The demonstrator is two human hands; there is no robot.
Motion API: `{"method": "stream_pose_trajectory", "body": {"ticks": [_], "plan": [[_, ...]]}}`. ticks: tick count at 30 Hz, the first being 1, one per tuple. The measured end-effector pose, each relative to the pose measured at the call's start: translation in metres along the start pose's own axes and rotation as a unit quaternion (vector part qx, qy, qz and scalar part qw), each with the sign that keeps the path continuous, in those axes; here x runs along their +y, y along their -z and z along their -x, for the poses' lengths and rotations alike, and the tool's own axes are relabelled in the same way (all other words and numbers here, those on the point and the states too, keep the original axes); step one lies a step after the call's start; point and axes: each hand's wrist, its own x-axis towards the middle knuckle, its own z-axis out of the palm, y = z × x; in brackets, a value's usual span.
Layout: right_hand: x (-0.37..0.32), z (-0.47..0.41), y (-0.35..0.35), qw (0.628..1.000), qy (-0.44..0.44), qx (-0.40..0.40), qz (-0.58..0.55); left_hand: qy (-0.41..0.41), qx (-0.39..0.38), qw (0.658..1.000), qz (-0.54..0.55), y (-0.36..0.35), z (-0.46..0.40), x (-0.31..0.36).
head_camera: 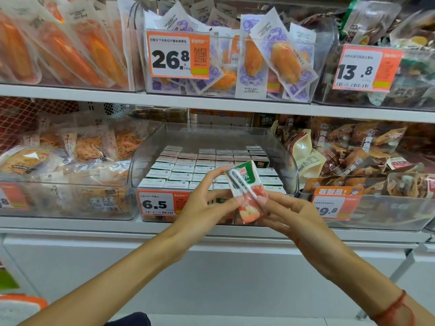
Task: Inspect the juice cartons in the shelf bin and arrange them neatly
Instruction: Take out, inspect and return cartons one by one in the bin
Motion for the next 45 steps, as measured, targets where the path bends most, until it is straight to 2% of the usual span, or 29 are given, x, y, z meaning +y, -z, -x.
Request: {"method": "stream_pose_trajectory", "body": {"ticks": [3,5,7,10,13,14,15,18,19,21,23,25,29,39,43,45], "plan": [[0.003,0.001,-0.002,0.982,0.109,0.087,0.129,0.001,0.017,1.000,-0.016,0.000,-0.001,0.001],[0.006,0.001,-0.001,0.929,0.206,0.149,0.268,0.042,0.024,0.999,0.024,-0.002,-0.002,0.003],[0.008,0.000,0.001,0.858,0.299,0.174,0.379,0.087,0.023,0.991,0.103,-0.004,-0.002,0.006],[0.013,-0.001,0.002,0.771,0.388,0.177,0.473,0.097,-0.017,0.981,0.169,-0.007,0.001,0.006],[0.016,-0.003,-0.001,0.725,0.432,0.157,0.513,0.080,-0.017,0.981,0.174,-0.008,0.003,0.002],[0.015,-0.004,-0.002,0.725,0.434,0.143,0.516,0.080,-0.007,0.980,0.180,-0.007,0.003,0.001],[0.014,-0.005,-0.003,0.743,0.422,0.127,0.504,0.078,-0.002,0.981,0.177,-0.006,0.003,0.000],[0.010,-0.005,-0.004,0.863,0.316,0.081,0.385,0.054,0.000,0.990,0.127,0.000,0.001,0.000],[0.010,-0.005,-0.003,0.891,0.274,0.070,0.354,0.041,0.001,0.993,0.108,0.002,0.001,0.001],[0.014,-0.007,0.000,0.933,0.196,0.038,0.298,0.014,0.002,0.998,0.069,0.005,0.001,0.003],[0.018,-0.008,0.004,0.952,0.167,-0.007,0.256,-0.024,0.004,1.000,0.015,0.007,0.002,0.004],[0.018,-0.009,0.007,0.946,0.191,-0.029,0.262,-0.069,-0.018,0.997,-0.032,0.007,0.005,0.001],[0.016,-0.007,0.015,0.924,0.253,-0.018,0.286,-0.127,-0.064,0.984,-0.108,0.003,0.012,-0.003],[0.016,-0.013,0.023,0.911,0.283,0.023,0.301,-0.189,0.011,0.959,-0.210,0.000,0.005,0.000],[0.006,-0.027,0.031,0.911,0.292,0.054,0.288,-0.196,0.054,0.972,-0.119,-0.003,-0.014,0.005],[0.004,-0.038,0.045,0.878,0.301,0.105,0.356,-0.213,0.087,0.969,-0.095,-0.007,-0.030,0.007]]}}
